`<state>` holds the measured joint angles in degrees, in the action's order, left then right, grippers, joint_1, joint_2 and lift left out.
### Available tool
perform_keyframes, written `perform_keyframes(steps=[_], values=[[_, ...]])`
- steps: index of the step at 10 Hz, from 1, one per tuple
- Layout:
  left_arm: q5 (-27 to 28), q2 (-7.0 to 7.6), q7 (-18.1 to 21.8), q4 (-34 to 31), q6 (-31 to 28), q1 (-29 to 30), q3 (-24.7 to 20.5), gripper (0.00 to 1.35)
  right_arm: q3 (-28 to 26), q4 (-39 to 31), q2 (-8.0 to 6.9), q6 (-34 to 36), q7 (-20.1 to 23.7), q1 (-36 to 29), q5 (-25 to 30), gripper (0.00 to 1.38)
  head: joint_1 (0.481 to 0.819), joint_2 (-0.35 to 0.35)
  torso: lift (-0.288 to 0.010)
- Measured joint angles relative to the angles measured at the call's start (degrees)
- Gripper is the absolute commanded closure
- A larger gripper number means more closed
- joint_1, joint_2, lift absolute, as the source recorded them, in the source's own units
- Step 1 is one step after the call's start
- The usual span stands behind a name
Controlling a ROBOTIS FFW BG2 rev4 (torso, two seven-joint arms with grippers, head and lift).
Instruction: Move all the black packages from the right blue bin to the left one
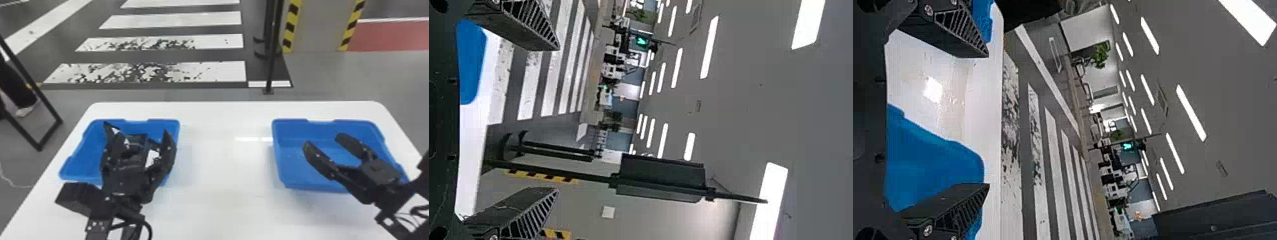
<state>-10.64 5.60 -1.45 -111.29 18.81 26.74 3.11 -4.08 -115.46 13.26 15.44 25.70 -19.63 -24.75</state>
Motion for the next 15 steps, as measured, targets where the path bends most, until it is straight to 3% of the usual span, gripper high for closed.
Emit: perform_keyframes(steps=[2,4,6,10,15], values=[[6.19,0.04,-0.7,-0.9,-4.51,2.01,0.78,0.0,-1.29,0.01,-1.31,-3.12,-1.73,-3.55,5.15,0.11,0.695,0.017,-0.14],[7.26,-0.09,-3.96,-3.33,-6.94,4.19,1.36,0.0,-3.16,-2.2,-2.55,-5.5,-3.61,-6.85,8.87,0.11,0.695,-0.014,-0.14],[6.5,-0.46,-4.1,-4.09,-7.35,5.24,0.86,0.0,-3.86,-3.72,-3.31,-7.23,-4.65,-9.05,9.71,0.11,0.695,-0.017,-0.14],[4.29,-0.74,-4.97,-4.61,-6.83,6.07,0.69,0.0,-4.02,-8.59,-3.73,-10.18,-6.83,-11.85,10.79,0.12,0.695,-0.01,-0.14],[4.66,-1.01,-5.75,-4.65,-4.23,6.84,0.32,0.0,-4.23,-11.08,-3.95,-8.91,-8.72,-14.14,10.7,0.12,0.695,-0.005,-0.14]])
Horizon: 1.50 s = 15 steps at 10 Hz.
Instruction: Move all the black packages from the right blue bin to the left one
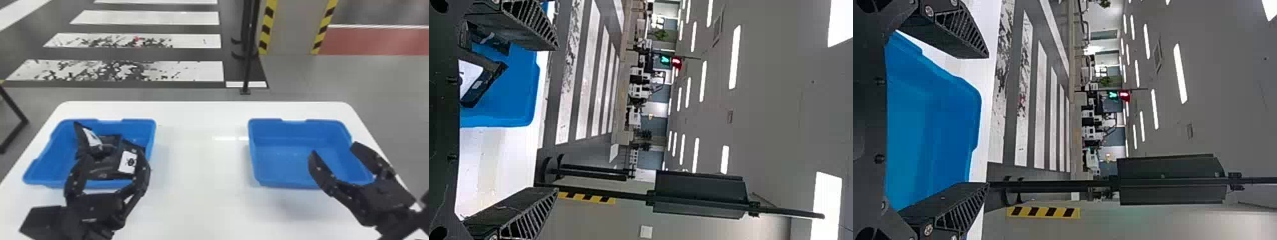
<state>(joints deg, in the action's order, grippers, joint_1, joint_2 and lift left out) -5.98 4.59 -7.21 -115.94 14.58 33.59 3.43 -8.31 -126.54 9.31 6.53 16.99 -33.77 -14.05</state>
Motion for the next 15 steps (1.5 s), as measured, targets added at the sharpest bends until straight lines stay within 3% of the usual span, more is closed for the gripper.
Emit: perform_keyframes(steps=[15], values=[[-0.15,-0.05,0.0,0.0,0.73,-0.64,0.21,0.0,0.19,0.89,0.0,2.27,-0.03,0.57,-0.42,0.12,0.695,-0.005,-0.14]])
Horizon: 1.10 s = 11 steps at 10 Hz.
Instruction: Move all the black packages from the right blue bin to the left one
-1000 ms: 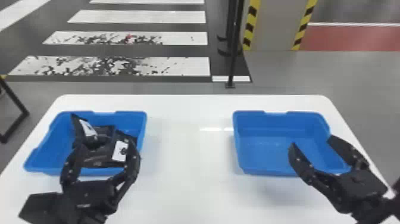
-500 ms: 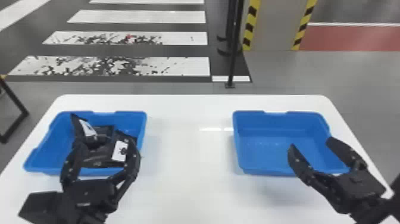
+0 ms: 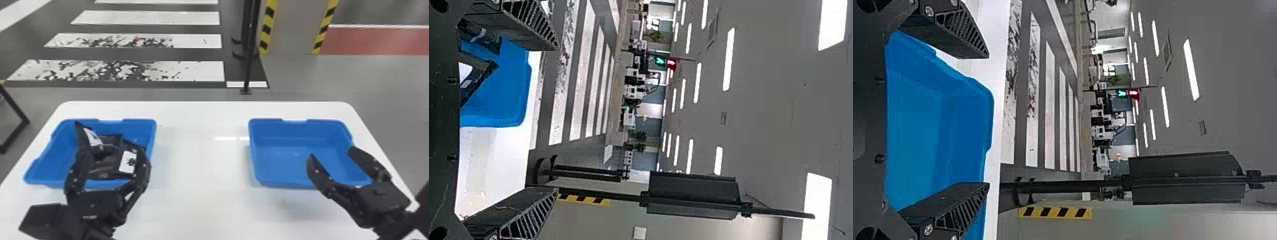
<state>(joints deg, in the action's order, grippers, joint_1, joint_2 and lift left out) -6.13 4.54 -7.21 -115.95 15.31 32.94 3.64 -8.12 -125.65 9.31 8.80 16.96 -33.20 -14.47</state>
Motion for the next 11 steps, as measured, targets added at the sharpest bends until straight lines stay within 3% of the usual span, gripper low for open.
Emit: perform_keyframes(steps=[11], values=[[-0.04,0.11,-0.01,0.0,0.71,-0.04,0.01,0.0,0.01,0.0,0.0,0.05,0.0,0.01,-0.15,0.12,0.695,-0.005,-0.14]])
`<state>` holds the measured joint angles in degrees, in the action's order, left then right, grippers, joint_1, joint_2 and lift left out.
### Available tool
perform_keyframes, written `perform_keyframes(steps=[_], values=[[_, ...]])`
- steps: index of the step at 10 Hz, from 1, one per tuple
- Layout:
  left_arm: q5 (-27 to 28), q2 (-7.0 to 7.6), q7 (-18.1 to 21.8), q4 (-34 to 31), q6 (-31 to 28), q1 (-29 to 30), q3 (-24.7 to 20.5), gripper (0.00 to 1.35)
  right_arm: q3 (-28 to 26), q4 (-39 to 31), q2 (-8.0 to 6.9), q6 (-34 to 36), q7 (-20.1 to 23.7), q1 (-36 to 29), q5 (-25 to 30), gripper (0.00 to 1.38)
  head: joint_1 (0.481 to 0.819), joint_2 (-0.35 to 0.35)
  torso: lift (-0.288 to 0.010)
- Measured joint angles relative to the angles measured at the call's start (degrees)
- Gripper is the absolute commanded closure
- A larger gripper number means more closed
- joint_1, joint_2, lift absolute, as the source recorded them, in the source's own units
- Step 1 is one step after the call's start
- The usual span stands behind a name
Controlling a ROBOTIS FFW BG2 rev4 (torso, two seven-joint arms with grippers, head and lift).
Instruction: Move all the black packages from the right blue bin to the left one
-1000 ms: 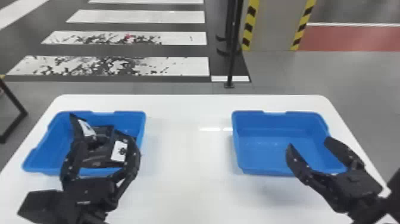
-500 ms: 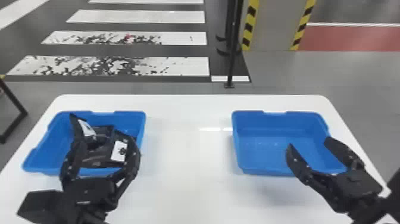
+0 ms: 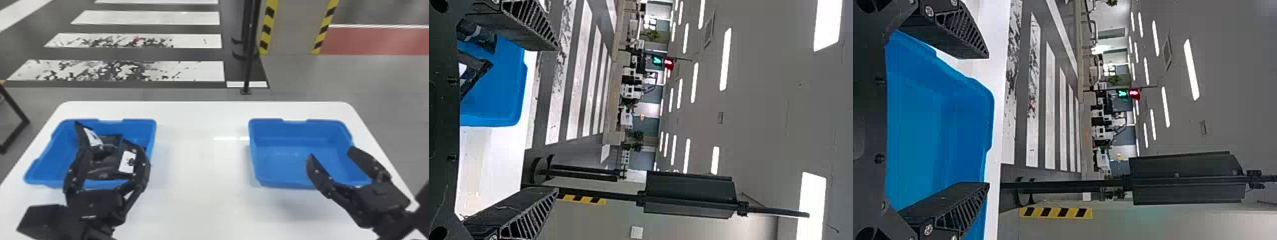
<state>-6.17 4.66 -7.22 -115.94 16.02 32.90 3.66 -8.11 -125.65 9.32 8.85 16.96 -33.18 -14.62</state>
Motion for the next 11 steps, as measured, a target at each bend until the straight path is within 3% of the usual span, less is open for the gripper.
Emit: perform_keyframes(steps=[11], values=[[0.53,0.0,-0.17,-0.01,0.82,0.14,0.0,0.0,0.0,-0.04,0.0,0.7,-0.1,-0.14,-0.66,0.12,0.695,-0.004,-0.14]])
